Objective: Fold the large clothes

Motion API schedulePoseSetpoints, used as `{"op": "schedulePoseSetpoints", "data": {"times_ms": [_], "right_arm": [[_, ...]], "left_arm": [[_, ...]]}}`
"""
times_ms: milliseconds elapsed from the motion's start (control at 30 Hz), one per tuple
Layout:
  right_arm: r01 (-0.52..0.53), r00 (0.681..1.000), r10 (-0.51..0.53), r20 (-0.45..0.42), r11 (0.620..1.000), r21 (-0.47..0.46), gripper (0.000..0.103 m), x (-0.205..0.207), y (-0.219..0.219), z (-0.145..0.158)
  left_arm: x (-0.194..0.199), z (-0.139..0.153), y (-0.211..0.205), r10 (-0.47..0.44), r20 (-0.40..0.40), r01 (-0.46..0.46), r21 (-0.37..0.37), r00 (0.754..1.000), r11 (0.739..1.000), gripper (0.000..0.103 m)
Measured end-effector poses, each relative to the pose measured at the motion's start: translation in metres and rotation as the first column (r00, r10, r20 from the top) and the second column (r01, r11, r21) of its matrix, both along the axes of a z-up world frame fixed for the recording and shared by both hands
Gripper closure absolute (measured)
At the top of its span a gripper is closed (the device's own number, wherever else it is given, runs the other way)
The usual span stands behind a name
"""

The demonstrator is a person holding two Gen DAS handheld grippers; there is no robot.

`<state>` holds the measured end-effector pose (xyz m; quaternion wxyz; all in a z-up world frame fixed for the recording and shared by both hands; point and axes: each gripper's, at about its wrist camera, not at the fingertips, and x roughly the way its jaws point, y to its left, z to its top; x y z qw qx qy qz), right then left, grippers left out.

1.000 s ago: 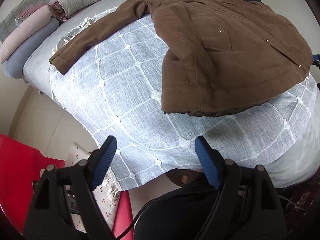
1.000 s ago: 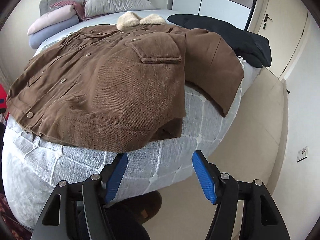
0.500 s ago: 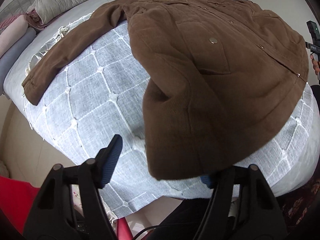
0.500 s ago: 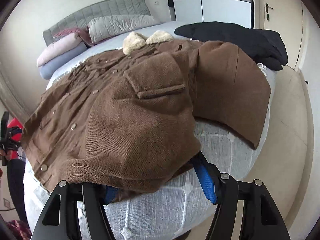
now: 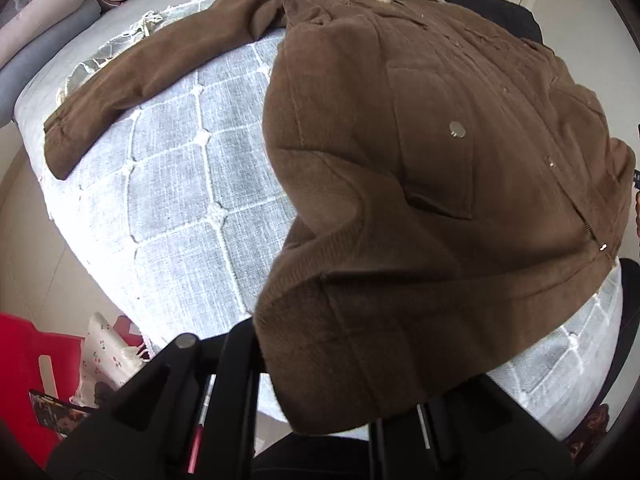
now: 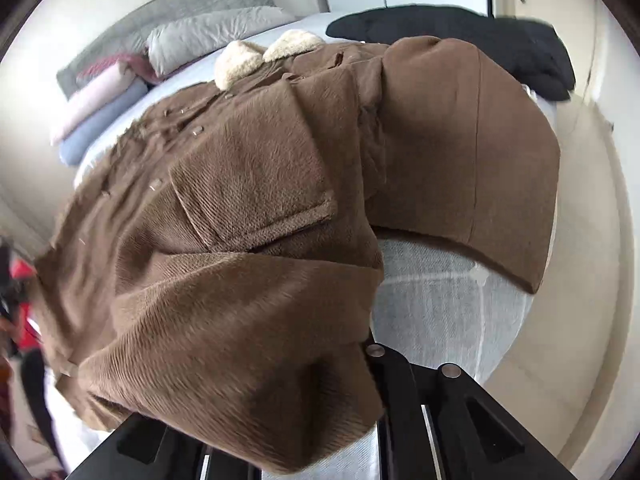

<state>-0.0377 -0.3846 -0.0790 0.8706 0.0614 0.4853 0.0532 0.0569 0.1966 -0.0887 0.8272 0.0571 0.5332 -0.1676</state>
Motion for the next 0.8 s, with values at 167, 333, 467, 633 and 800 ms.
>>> {"op": "schedulePoseSetpoints", "data": {"times_ms": [167,333,467,633,800], "right_arm": [[-0.063,0.980,0.049,0.192,0.996,0.066,0.095,-0.042,0.009,0.096],[-0.005,0.948,-0.060,0.312,0.979,0.203,0.096,-0.073,-0.014,0.178],[0.106,0.955,-0.152,0.254,0.977,0.184,0.096,-0.098,-0.051,0.182],[0.158,0.986,-0.156,-0.051,0.987,0.035,0.094,-0.116,-0.071,0.078],[0.183,0.928,-0.191,-0.320,0.981,-0.056,0.092,-0.140,-0.094,-0.013]], "left_arm": [[-0.022,0.087,0.012,0.045,0.059,-0.030,-0.238,0.997,0.971,0.094],[-0.038,0.156,0.022,0.107,0.088,-0.060,-0.423,0.990,0.904,0.095],[-0.057,0.142,0.045,0.127,0.005,-0.115,-0.376,0.992,0.919,0.094],[-0.086,0.021,0.033,0.046,-0.305,-0.109,-0.193,0.951,0.975,0.093],[-0.119,-0.003,0.034,0.000,-0.339,0.000,-0.001,0.941,1.000,0.092]]}}
